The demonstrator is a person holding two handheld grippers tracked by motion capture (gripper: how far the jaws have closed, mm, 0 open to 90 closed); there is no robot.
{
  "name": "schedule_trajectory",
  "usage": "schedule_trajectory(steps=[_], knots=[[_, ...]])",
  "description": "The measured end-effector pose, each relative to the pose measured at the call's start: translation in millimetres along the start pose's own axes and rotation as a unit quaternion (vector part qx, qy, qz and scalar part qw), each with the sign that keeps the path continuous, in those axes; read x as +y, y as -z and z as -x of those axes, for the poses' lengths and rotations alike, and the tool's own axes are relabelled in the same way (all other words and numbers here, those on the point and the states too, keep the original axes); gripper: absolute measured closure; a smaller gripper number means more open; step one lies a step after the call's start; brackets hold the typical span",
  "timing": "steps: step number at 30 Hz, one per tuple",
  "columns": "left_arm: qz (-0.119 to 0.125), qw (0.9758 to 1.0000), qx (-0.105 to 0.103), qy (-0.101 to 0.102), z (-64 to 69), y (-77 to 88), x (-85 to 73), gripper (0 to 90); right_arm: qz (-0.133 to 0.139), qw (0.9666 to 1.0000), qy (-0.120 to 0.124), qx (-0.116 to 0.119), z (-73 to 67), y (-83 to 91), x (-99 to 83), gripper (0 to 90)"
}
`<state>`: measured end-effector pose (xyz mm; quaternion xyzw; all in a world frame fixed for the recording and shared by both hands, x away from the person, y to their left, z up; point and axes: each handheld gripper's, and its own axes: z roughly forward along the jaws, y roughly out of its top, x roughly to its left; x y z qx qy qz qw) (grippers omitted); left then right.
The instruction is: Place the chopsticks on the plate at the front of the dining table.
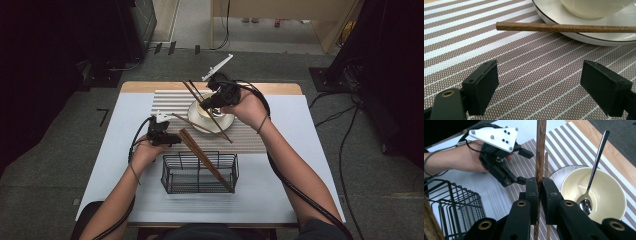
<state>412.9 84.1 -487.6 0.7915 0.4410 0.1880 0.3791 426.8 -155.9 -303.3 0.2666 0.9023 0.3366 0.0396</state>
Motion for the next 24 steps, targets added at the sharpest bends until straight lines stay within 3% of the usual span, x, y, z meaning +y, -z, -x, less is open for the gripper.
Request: schedule_trajectory(steps=[9,19,24], knots=[[0.001,1.0,-0.004,-0.004,4.0,-2.7,1.1,15.4,-0.024,0.9997,-0.001,-0.009,7.9,-12.8,-0.7,85.3],[0.008,1.0,-0.002,-0.004,4.6,-3.2,3.4,15.4,-0.047,0.9982,0.019,-0.033,11.8,-28.7,-0.3,85.2],[0.011,0.9999,-0.003,-0.001,6.3,-4.4,4.2,15.4,-0.055,0.9977,0.022,-0.033,16.8,-40.8,-1.9,85.2]])
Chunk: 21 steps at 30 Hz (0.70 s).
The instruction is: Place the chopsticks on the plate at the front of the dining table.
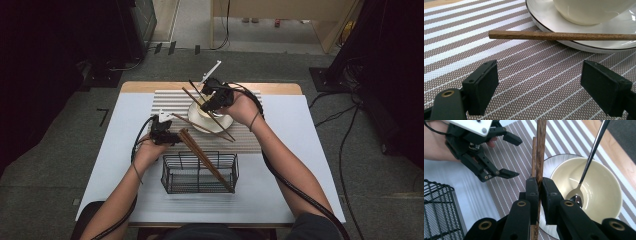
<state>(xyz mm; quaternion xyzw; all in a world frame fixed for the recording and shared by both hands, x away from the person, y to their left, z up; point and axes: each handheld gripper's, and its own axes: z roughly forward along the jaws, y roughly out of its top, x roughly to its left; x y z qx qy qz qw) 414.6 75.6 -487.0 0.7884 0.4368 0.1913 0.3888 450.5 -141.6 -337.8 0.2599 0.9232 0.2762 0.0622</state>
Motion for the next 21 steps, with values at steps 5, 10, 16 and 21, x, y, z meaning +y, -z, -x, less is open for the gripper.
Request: schedule_trajectory(steps=[5,10,16,21], knots=[[0.004,1.0,0.002,0.004,-0.3,-0.4,0.4,15.4,-0.01,0.9999,0.008,-0.006,1.6,-11.5,0.2,85.2],[0.003,1.0,0.002,0.0,-0.4,-1.0,0.6,15.4,-0.021,0.9995,0.015,-0.015,2.6,-20.8,1.0,85.2],[0.005,1.0,0.0,0.004,0.2,-1.7,1.3,15.4,-0.024,0.9992,0.024,-0.021,3.2,-30.4,2.7,85.2],[0.006,1.0,0.001,0.005,-0.8,-2.3,0.4,15.4,-0.032,0.9989,0.025,-0.023,2.7,-38.4,5.2,85.2]])
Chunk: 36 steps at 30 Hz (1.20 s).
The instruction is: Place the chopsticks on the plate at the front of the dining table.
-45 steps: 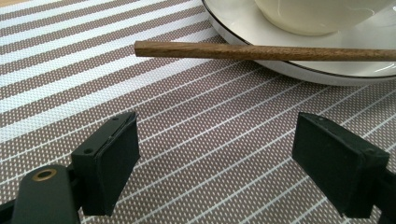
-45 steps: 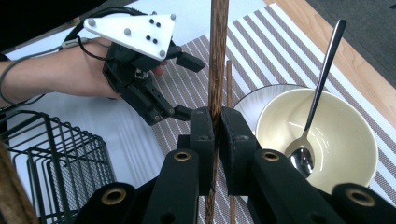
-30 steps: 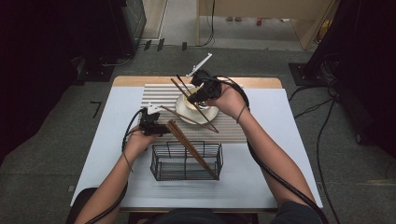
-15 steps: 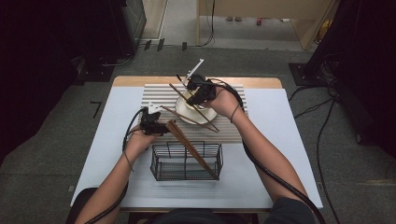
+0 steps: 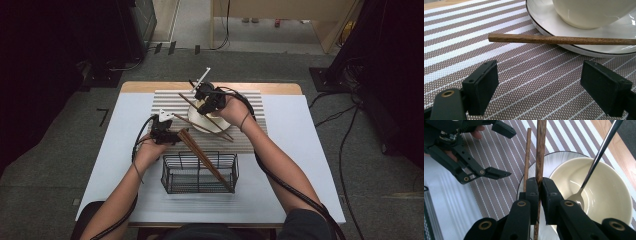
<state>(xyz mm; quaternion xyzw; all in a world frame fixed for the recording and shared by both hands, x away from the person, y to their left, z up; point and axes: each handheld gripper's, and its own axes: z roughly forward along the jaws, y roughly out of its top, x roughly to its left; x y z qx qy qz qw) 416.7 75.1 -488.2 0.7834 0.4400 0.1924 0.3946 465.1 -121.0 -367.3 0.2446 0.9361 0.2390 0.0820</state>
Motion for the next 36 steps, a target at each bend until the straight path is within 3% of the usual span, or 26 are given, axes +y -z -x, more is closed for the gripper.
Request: schedule_trajectory(steps=[15,24,36], knots=[[0.003,1.0,-0.003,0.003,0.2,-1.5,0.2,15.4,-0.021,0.9998,-0.006,0.0,-2.8,-24.7,8.0,85.2],[0.001,1.0,-0.002,0.004,0.6,-1.9,0.0,15.4,-0.042,0.999,-0.01,-0.013,-4.8,-39.8,11.1,85.2],[0.003,0.9999,-0.005,0.01,-0.7,-1.7,-0.4,15.4,-0.042,0.999,-0.013,-0.004,-8.4,-55.0,13.9,85.3]])
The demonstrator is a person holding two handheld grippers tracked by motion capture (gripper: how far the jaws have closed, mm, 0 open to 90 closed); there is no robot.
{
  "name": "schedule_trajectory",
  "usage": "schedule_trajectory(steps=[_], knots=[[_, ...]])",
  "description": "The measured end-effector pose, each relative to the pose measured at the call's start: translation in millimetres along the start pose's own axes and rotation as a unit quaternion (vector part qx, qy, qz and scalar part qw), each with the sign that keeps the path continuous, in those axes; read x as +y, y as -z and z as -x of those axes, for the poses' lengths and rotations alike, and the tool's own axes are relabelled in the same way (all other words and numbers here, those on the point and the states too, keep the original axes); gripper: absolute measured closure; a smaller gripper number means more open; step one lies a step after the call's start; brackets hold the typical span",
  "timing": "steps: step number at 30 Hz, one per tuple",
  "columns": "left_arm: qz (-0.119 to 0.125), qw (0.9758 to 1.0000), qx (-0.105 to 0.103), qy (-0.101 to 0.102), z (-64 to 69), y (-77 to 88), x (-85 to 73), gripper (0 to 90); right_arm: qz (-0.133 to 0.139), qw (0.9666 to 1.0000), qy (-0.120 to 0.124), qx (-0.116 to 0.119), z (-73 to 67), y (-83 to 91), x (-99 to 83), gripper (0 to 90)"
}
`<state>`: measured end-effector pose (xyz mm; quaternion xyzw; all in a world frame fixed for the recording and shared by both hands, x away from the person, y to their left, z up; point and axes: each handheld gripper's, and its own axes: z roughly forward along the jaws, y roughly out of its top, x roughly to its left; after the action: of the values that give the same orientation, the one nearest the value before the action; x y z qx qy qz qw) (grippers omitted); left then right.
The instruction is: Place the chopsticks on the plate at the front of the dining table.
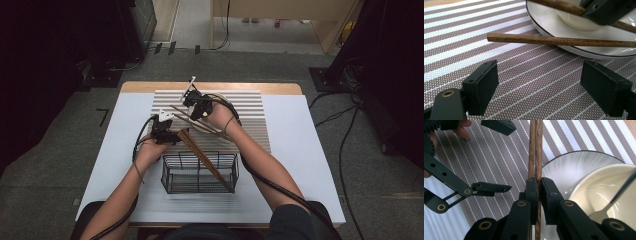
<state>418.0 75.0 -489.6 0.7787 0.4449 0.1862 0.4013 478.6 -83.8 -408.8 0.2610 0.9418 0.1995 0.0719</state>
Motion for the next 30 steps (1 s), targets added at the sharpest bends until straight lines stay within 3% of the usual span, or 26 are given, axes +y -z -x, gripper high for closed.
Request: schedule_trajectory(steps=[9,30], knots=[[-0.002,1.0,0.001,-0.001,-0.3,-0.6,-0.5,15.6,0.001,1.0,-0.003,0.006,-0.8,-6.5,1.4,85.3],[0.008,1.0,0.005,-0.002,2.3,-2.2,0.4,15.6,-0.017,0.9998,-0.009,-0.009,-1.5,-16.6,1.3,85.2]])
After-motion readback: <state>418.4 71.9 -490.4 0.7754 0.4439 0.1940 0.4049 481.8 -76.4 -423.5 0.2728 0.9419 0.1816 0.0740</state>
